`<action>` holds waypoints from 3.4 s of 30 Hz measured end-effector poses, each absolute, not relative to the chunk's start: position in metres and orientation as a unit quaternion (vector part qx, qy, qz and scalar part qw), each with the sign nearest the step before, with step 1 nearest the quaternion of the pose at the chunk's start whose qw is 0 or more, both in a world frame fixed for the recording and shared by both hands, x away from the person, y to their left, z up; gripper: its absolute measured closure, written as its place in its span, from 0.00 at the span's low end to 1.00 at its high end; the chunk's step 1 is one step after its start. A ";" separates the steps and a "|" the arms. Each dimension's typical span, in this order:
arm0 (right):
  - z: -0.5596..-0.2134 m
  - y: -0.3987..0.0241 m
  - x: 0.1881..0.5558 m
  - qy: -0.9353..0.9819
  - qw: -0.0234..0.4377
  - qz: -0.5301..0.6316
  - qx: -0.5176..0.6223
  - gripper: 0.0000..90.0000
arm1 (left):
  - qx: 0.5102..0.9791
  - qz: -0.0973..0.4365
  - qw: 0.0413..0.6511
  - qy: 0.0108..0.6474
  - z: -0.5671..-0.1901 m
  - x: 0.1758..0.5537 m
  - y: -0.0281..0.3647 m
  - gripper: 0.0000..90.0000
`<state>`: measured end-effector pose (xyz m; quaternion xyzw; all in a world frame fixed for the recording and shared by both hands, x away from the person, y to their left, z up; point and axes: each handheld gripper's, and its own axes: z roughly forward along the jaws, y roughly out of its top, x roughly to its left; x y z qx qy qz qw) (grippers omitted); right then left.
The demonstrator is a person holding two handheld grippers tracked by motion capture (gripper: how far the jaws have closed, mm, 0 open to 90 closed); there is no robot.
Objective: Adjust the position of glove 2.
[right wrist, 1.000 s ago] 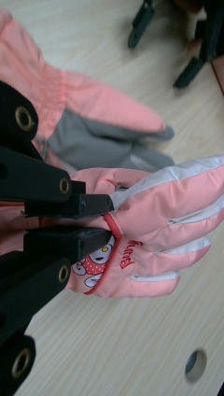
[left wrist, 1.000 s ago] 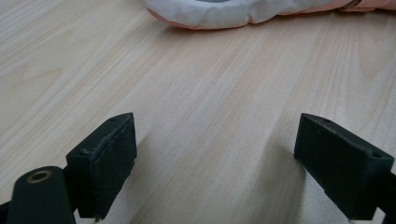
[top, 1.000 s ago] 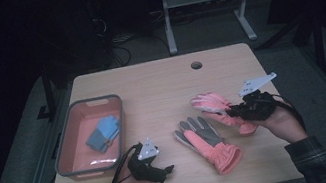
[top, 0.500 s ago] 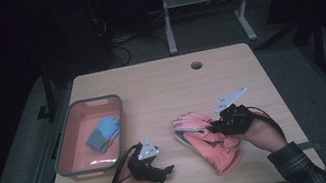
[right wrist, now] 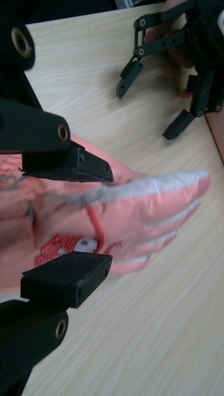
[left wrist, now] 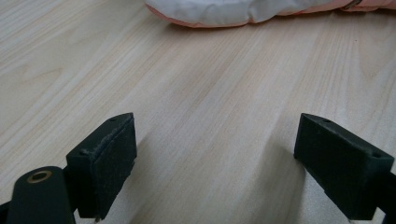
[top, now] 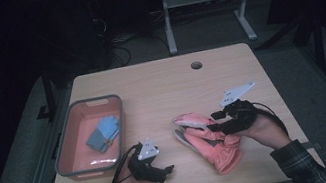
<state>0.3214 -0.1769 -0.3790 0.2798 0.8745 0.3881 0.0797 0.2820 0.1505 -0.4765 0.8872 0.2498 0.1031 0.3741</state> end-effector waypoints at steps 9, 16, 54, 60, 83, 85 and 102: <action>-0.389 -0.218 0.334 0.870 0.098 0.366 0.316 0.95 | 0.886 0.088 0.378 0.253 -0.460 0.283 0.145 0.62; -0.418 -0.249 0.348 0.865 0.098 0.358 0.337 1.00 | 0.892 0.062 0.375 0.246 -0.452 0.287 0.124 0.99; -0.456 -0.203 0.305 0.912 -0.010 0.345 0.223 1.00 | 0.881 0.056 0.378 0.279 -0.456 0.360 0.074 0.98; -0.455 -0.183 0.296 0.917 -0.016 0.349 0.194 1.00 | 0.878 0.066 0.381 0.283 -0.452 0.365 0.077 0.94; -0.456 -0.185 0.284 0.913 -0.027 0.350 0.210 0.94 | 0.892 0.030 0.405 0.200 -0.414 0.291 0.111 0.52; -0.456 -0.185 0.284 0.913 -0.028 0.350 0.210 0.94 | 0.895 0.026 0.400 0.196 -0.416 0.288 0.111 0.50; -0.457 -0.180 0.283 0.913 -0.034 0.352 0.204 0.97 | 0.906 0.025 0.394 0.151 -0.420 0.285 0.095 0.54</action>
